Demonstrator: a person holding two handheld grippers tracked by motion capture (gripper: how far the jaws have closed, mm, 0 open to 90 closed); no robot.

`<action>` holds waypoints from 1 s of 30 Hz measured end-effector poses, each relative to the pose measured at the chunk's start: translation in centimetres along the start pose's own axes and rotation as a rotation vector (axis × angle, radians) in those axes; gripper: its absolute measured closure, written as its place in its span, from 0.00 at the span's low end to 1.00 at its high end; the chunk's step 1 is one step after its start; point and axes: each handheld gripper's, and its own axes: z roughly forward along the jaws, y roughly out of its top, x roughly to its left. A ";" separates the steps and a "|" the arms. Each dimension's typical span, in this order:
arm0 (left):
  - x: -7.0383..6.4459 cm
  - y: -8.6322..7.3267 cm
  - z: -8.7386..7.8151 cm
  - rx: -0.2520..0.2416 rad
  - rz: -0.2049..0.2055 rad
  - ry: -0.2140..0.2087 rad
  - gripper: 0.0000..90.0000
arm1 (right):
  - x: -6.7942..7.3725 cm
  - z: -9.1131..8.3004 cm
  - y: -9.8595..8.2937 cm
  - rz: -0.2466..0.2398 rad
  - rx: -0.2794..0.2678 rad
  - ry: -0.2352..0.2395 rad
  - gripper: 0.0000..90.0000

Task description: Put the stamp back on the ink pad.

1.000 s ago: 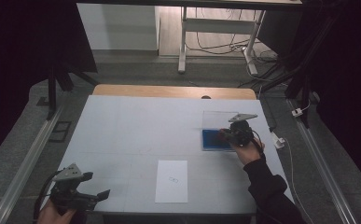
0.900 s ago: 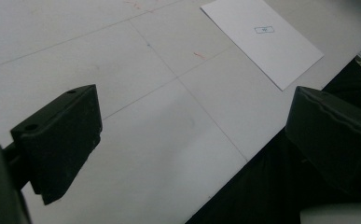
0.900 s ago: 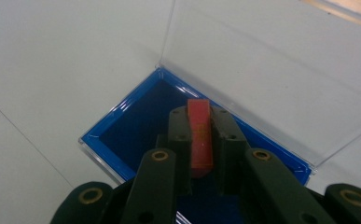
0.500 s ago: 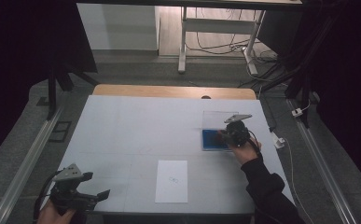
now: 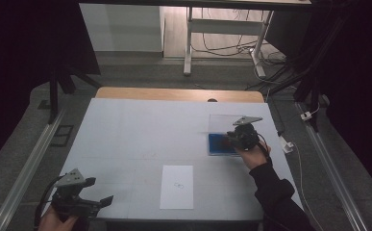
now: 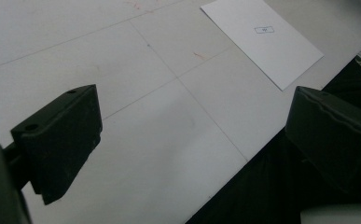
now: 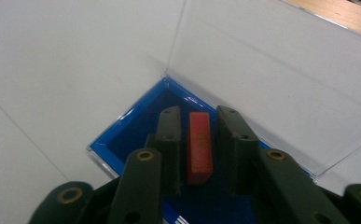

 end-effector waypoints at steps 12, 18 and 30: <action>0.0 0.0 0.0 0.000 0.001 0.003 0.05 | 0.5 -1.5 0.1 0.008 -0.013 0.026 0.56; 0.0 0.0 0.0 -0.004 -0.001 0.002 0.05 | 1.1 -2.3 0.0 0.003 -0.027 0.039 0.41; 0.0 0.0 0.0 -0.008 0.001 0.004 0.04 | 2.3 -3.6 -0.1 0.035 -0.054 0.040 0.15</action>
